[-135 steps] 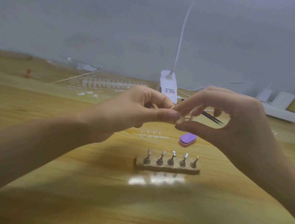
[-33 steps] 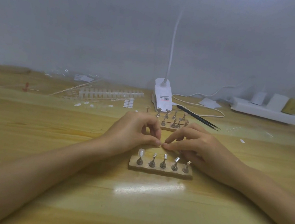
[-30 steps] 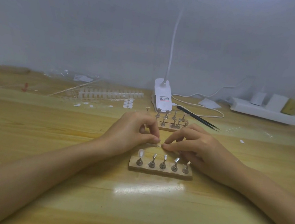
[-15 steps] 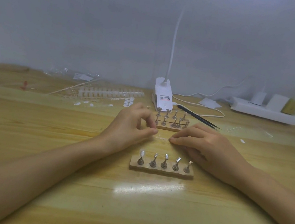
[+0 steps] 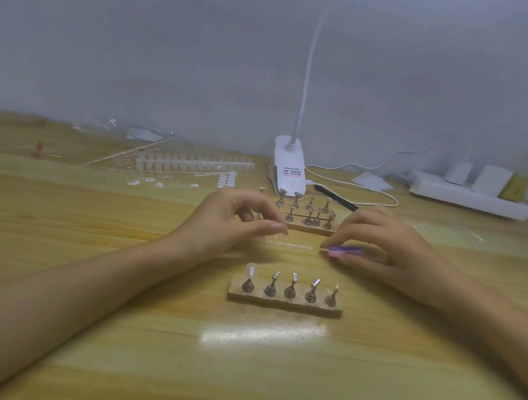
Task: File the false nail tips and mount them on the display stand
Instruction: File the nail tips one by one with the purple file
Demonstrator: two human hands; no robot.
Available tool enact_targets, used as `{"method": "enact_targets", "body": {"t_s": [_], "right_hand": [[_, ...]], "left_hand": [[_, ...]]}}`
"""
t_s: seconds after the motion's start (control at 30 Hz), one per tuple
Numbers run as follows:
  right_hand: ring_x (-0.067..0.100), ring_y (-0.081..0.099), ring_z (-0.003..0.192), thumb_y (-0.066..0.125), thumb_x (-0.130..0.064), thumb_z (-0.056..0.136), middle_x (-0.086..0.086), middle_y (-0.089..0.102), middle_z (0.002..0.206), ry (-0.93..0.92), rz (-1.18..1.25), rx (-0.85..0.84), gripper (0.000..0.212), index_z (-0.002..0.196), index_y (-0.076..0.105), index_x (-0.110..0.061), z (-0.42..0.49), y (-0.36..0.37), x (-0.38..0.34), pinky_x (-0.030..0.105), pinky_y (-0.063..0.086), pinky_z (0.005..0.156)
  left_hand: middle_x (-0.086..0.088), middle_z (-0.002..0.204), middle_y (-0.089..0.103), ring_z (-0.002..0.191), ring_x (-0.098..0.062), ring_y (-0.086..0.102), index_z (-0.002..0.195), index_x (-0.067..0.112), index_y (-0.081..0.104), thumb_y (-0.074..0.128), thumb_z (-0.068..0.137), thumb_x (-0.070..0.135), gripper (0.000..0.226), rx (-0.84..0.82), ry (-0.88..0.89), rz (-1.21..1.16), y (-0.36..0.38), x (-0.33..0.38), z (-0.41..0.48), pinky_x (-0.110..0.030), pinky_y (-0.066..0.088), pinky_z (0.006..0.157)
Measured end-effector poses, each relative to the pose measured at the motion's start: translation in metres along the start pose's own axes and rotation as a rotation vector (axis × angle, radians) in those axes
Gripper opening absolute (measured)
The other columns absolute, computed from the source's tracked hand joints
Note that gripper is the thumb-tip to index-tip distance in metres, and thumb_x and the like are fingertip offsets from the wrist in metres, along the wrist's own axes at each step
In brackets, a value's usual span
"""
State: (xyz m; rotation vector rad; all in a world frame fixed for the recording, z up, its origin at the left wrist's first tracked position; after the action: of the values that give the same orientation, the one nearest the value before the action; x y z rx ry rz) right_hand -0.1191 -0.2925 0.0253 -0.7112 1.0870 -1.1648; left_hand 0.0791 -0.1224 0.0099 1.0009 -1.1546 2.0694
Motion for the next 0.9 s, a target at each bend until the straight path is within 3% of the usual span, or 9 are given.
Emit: {"method": "enact_targets", "body": {"t_s": [0.1,0.17,0.23,0.3,0.47,0.6,0.73,0.9], "right_hand": [[0.016,0.062,0.093,0.071,-0.027,0.085,-0.001,0.062,0.1,0.031,0.219,0.043,0.022,0.105,0.076,-0.021,0.005,0.007,-0.009,0.031,0.053,0.08],[0.019,0.065,0.091,0.076,-0.026,0.079,0.001,0.062,0.099,0.116,0.377,0.063,0.027,0.106,0.075,-0.025,0.008,0.014,-0.016,0.038,0.058,0.074],[0.022,0.068,0.089,0.083,-0.013,0.076,0.002,0.066,0.094,0.195,0.564,0.1,0.036,0.108,0.069,-0.023,0.011,0.022,-0.024,0.043,0.061,0.068],[0.024,0.069,0.087,0.083,-0.003,0.075,0.005,0.068,0.089,0.231,0.694,0.12,0.039,0.105,0.061,-0.015,0.014,0.027,-0.028,0.037,0.059,0.063],[0.021,0.068,0.075,0.084,-0.014,0.072,0.008,0.071,0.09,0.335,0.842,0.086,0.044,0.105,0.056,-0.008,0.015,0.031,-0.032,0.027,0.054,0.054],[0.025,0.071,0.075,0.08,-0.016,0.072,0.017,0.072,0.088,0.371,0.998,0.124,0.035,0.097,0.058,-0.006,0.015,0.03,-0.035,0.029,0.057,0.059],[0.021,0.071,0.08,0.078,-0.026,0.074,0.016,0.074,0.087,0.401,1.106,0.238,0.034,0.095,0.061,-0.005,0.013,0.029,-0.036,0.031,0.06,0.074],[0.022,0.073,0.079,0.077,-0.023,0.077,0.016,0.075,0.091,0.398,1.011,0.069,0.032,0.093,0.057,-0.005,0.013,0.034,-0.047,0.033,0.061,0.073]], "left_hand": [[0.008,0.087,0.072,0.065,-0.008,0.046,0.079,0.024,0.077,0.078,0.08,0.028,0.005,-0.009,-0.02,-0.046,0.0,0.002,0.0,-0.018,0.046,0.068],[0.011,0.08,0.069,0.062,-0.006,0.046,0.079,0.021,0.076,0.079,0.079,0.026,0.006,-0.02,-0.028,-0.073,0.002,0.004,0.001,-0.014,0.044,0.064],[0.015,0.075,0.066,0.061,-0.005,0.046,0.076,0.019,0.075,0.08,0.078,0.022,0.007,-0.029,-0.03,-0.097,0.003,0.005,0.001,-0.014,0.043,0.063],[0.015,0.075,0.064,0.065,-0.007,0.047,0.074,0.019,0.073,0.081,0.077,0.02,0.008,-0.03,-0.014,-0.094,0.004,0.006,0.002,-0.016,0.043,0.065],[0.012,0.078,0.061,0.071,-0.025,0.051,0.076,0.013,0.075,0.081,0.075,0.02,0.009,-0.038,0.085,-0.057,0.005,0.007,0.001,-0.021,0.045,0.07],[0.006,0.085,0.057,0.062,-0.005,0.044,0.079,0.008,0.075,0.08,0.077,0.014,0.008,-0.088,0.239,-0.024,0.009,0.011,-0.003,-0.011,0.035,0.058],[0.006,0.085,0.058,0.064,-0.002,0.046,0.078,0.009,0.074,0.08,0.078,0.013,0.007,-0.046,0.223,-0.071,0.008,0.01,-0.003,-0.013,0.035,0.056],[0.012,0.082,0.059,0.064,-0.008,0.046,0.074,0.013,0.073,0.079,0.075,0.023,0.012,-0.029,0.194,-0.096,0.009,0.009,-0.002,-0.014,0.036,0.056]]}}
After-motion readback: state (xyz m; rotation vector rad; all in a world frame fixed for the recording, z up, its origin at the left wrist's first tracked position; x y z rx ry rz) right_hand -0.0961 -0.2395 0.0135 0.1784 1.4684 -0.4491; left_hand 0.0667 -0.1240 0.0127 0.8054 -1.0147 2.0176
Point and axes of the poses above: each hand's wrist, its own z-axis towards the middle knuckle, its own y-axis out of the palm, x = y × z, the point moved 1 cm from there along z, towards the middle knuckle
